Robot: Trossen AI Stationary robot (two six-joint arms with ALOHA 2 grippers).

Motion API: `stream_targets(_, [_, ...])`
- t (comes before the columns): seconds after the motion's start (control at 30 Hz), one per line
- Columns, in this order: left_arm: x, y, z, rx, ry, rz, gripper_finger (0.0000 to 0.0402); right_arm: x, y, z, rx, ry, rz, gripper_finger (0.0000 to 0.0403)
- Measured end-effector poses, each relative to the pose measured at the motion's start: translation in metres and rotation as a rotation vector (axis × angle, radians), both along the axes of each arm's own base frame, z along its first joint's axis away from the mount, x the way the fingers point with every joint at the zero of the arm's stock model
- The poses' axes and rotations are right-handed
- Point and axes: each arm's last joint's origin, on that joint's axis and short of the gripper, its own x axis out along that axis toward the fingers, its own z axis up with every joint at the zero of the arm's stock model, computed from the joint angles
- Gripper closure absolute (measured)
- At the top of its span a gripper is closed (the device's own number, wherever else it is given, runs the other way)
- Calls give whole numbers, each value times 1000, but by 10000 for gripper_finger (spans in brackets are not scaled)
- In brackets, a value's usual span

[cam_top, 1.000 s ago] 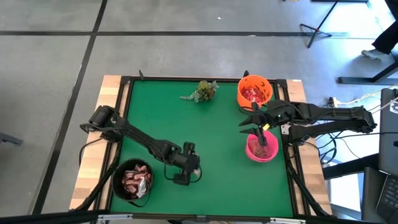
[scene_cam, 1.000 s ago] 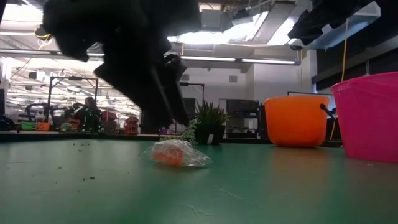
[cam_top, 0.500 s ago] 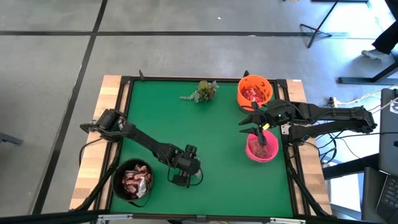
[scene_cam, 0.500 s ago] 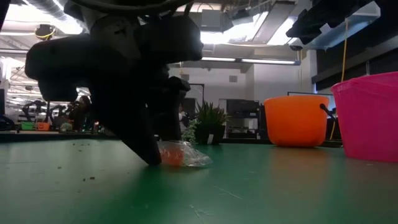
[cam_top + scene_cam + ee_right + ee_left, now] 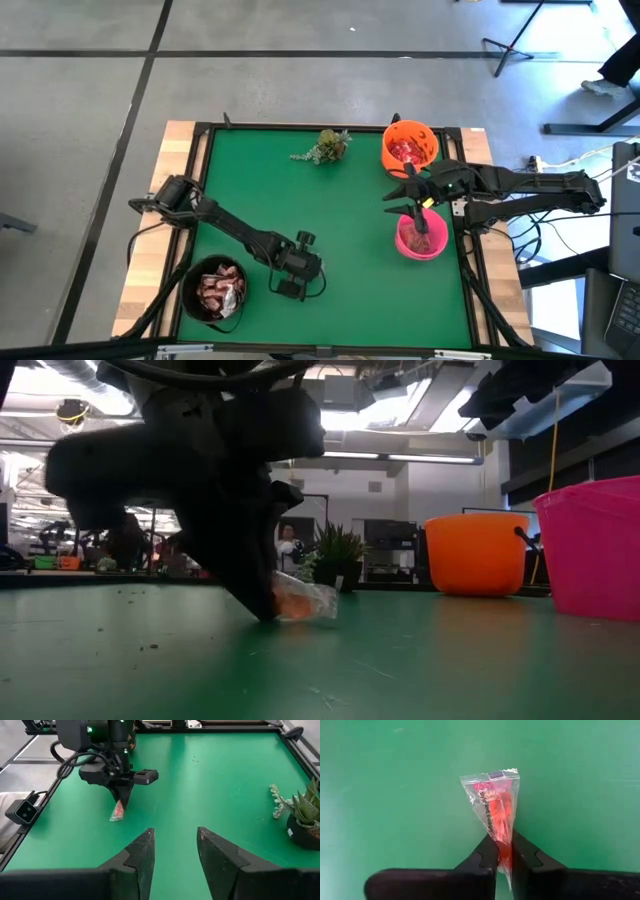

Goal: Sort candy
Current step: Put the orange candy into the pink bucket

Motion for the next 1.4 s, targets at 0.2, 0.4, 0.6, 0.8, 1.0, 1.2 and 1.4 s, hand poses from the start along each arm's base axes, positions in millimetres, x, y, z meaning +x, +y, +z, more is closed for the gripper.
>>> stream_targets(0.2, [-4, 9, 26, 142, -107, 104, 387, 9, 1, 10, 12, -125, 30, 258])
stream_targets(0.4, [-12, 21, 76, 337, -334, 272, 398, 34, 3, 9, 44, -218, 97, 258])
stream_targets(0.6, [-11, 25, 105, 447, -519, 388, 394, 73, 1, -10, 58, -227, 82, 246])
stream_targets(0.8, [-6, 26, 111, 483, -565, 366, 394, 103, 2, -36, 102, -209, 112, 185])
stream_targets(1.0, [-5, 29, 112, 486, -569, 381, 393, 116, 2, -49, 111, -201, 111, 126])
stream_targets(1.2, [-4, 32, 111, 467, -562, 370, 393, 122, 2, -48, 125, -266, 109, 132])
stream_targets(1.4, [-4, 31, 111, 463, -565, 370, 393, 122, 2, -48, 139, -259, 103, 215])
